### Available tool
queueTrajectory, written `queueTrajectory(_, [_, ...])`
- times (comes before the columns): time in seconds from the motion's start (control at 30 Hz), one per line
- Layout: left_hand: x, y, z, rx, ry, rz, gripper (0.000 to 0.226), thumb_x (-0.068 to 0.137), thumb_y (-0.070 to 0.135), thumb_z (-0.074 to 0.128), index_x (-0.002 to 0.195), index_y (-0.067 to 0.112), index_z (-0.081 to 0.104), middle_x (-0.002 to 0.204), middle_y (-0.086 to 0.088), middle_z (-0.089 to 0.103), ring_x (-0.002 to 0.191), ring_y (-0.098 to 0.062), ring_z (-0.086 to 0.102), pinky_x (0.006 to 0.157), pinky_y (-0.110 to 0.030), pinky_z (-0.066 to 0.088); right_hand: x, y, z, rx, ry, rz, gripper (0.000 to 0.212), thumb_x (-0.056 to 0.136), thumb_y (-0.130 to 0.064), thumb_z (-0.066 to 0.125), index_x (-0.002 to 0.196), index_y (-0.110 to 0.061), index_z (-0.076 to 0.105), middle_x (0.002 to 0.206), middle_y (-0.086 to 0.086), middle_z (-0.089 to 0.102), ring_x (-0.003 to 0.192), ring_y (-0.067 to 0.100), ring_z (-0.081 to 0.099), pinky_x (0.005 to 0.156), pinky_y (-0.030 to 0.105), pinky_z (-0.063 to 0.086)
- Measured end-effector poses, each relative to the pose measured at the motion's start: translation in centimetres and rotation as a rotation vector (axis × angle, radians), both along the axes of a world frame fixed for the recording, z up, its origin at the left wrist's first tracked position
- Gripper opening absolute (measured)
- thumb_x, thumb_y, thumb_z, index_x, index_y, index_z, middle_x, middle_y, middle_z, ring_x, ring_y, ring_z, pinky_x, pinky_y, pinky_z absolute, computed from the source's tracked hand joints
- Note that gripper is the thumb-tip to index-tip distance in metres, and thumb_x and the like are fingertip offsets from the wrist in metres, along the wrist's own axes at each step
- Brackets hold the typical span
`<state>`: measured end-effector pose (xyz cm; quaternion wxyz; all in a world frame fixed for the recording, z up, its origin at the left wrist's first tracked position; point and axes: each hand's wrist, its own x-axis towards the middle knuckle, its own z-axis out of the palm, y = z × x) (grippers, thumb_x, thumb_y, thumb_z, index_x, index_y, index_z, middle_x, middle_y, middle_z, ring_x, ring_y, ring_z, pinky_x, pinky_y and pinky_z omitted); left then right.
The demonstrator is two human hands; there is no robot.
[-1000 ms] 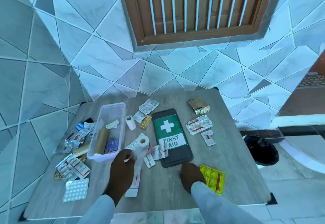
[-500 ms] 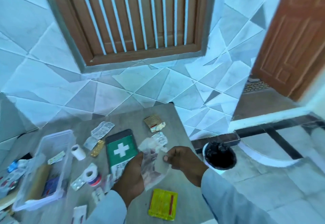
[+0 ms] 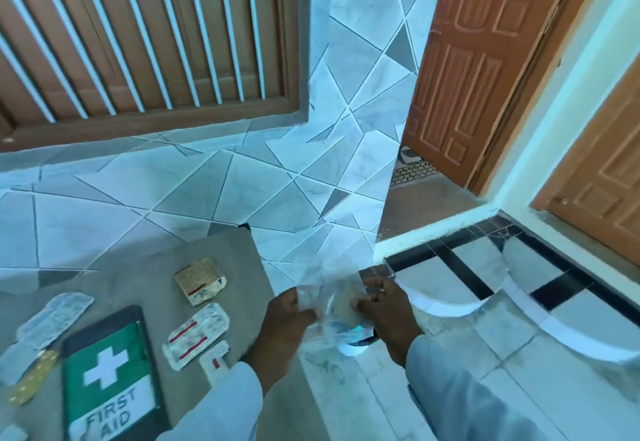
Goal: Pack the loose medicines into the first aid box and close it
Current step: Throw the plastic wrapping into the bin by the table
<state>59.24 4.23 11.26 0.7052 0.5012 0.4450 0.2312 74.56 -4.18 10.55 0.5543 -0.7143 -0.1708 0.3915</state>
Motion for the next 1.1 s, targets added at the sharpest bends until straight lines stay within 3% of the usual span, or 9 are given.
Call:
queueTrajectory(0.13, [6.7,0.7,-2.0,0.101,0.132,0.059,0.014,0.078,-0.009,0.062,0.086,0.002,0.067,0.075,-0.01,0.063,0.064,-0.02,0.057,0.055,-0.023,0.048,6.9,1.3,-2.4,0.0,0.087,0.078,0.029,0.078,0.002,0.071,0.097,-0.019,0.066,0.095,0.012,0.072,0.089,0.034,0.068,0.07,0.044,0.058])
queueTrajectory(0.27, [12.4,1.3,-4.2,0.08,0.191,0.101,0.021,0.084,-0.007,0.056,0.074,0.009,0.065,0.068,-0.01,0.06,0.062,-0.021,0.057,0.056,-0.026,0.047,13.2,2.3,-5.3,-0.087,0.119,0.173,0.018,0.08,0.001,0.07,0.092,-0.012,0.069,0.103,0.02,0.07,0.09,0.037,0.068,0.072,0.041,0.059])
queueTrajectory(0.47, [18.5,2.1,-7.5,-0.22,0.138,0.284,0.019,0.093,-0.003,0.048,0.086,0.011,0.059,0.061,-0.011,0.055,0.037,-0.014,0.048,0.039,-0.017,0.042,21.0,4.5,-7.9,-0.208,0.178,0.269,0.016,0.083,0.003,0.062,0.08,-0.012,0.059,0.088,0.02,0.059,0.074,0.028,0.056,0.055,0.031,0.05])
queueTrajectory(0.57, [20.0,3.0,-9.7,-0.324,0.111,0.396,0.02,0.093,0.001,0.049,0.096,0.011,0.066,0.07,-0.012,0.064,0.051,-0.021,0.058,0.046,-0.024,0.053,23.1,6.4,-9.6,-0.261,0.164,0.287,0.025,0.082,0.009,0.058,0.074,-0.015,0.057,0.081,0.014,0.056,0.07,0.025,0.05,0.054,0.027,0.042])
queueTrajectory(0.7, [21.7,5.1,-14.1,-0.406,0.12,0.466,0.017,0.091,-0.002,0.053,0.1,0.005,0.066,0.08,-0.017,0.064,0.059,-0.025,0.062,0.052,-0.027,0.059,25.7,9.2,-13.8,-0.36,0.072,0.242,0.024,0.079,0.009,0.059,0.073,-0.015,0.061,0.083,0.013,0.06,0.075,0.027,0.055,0.064,0.035,0.048])
queueTrajectory(0.83, [24.5,8.6,-19.6,-0.489,0.169,0.463,0.016,0.092,-0.002,0.052,0.1,0.002,0.064,0.078,-0.019,0.062,0.065,-0.029,0.058,0.056,-0.028,0.058,28.5,12.2,-18.8,-0.498,-0.08,0.189,0.028,0.076,0.004,0.057,0.089,-0.021,0.059,0.088,0.007,0.062,0.081,0.03,0.062,0.073,0.047,0.059])
queueTrajectory(0.93, [26.8,11.6,-23.5,-0.544,0.221,0.42,0.017,0.092,-0.006,0.045,0.093,0.001,0.06,0.076,-0.019,0.051,0.061,-0.025,0.046,0.052,-0.028,0.044,30.6,14.9,-21.6,-0.586,-0.146,0.164,0.038,0.082,0.001,0.051,0.114,-0.02,0.053,0.087,0.004,0.06,0.072,0.02,0.058,0.064,0.037,0.056])
queueTrajectory(1.03, [28.8,14.4,-27.5,-0.563,0.335,0.357,0.026,0.09,-0.01,0.04,0.076,0.008,0.051,0.074,-0.014,0.043,0.054,-0.018,0.037,0.048,-0.025,0.035,32.5,17.9,-25.1,-0.679,-0.311,0.247,0.052,0.085,-0.002,0.044,0.133,-0.02,0.045,0.097,0.005,0.064,0.083,0.024,0.056,0.078,0.035,0.05])
queueTrajectory(1.1, [30.0,16.3,-30.4,-0.547,0.401,0.307,0.024,0.087,-0.009,0.039,0.075,0.009,0.051,0.071,-0.013,0.042,0.054,-0.019,0.038,0.045,-0.025,0.034,33.6,20.2,-27.9,-0.704,-0.378,0.343,0.059,0.087,-0.002,0.041,0.142,-0.025,0.035,0.093,0.006,0.064,0.083,0.024,0.056,0.077,0.033,0.046])
